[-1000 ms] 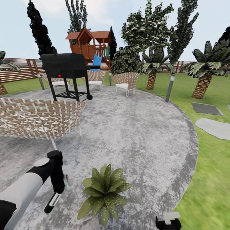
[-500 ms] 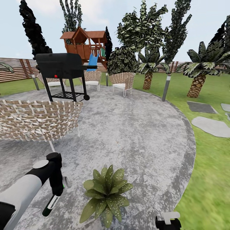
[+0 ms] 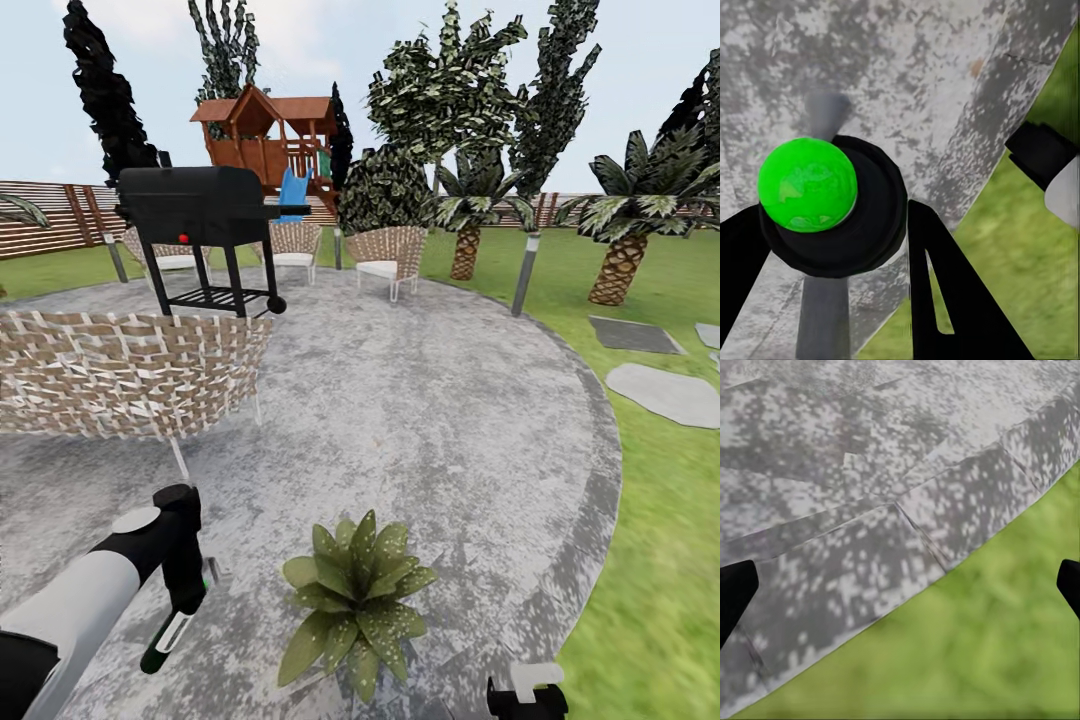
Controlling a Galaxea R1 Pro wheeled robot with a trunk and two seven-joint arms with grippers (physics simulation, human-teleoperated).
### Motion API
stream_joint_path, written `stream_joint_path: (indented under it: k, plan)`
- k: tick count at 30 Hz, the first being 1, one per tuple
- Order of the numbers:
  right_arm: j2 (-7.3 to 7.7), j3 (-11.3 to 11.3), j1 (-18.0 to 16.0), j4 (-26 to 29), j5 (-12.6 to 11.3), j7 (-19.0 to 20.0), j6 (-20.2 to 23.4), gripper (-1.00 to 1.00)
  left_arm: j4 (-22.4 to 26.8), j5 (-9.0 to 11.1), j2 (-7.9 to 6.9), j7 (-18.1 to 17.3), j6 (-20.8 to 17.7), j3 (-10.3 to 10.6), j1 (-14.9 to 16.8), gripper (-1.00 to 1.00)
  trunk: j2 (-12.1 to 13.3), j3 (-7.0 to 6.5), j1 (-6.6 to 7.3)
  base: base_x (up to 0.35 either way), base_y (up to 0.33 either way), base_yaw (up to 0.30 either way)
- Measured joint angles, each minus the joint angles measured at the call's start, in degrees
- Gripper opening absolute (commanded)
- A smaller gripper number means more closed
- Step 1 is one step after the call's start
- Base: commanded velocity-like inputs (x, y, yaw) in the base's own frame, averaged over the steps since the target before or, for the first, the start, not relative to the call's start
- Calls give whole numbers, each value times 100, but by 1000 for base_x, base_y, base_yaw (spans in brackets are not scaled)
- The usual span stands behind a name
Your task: Pick up the pesticide atomizer in the garden and spray insectifuge to fully cover both potted plants in the garden.
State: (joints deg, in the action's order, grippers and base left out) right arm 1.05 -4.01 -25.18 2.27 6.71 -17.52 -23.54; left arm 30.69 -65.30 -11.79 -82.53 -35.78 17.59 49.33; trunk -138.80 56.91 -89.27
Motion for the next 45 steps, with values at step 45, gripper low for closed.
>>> stream_joint_path:
  k: [45]
  plan:
    - [-13, 15, -1, 25, -10, 0, -9, 100, 157, 130, 161, 525, 4, -628, -206, -100, 0, -8, 1, 11, 27, -61]
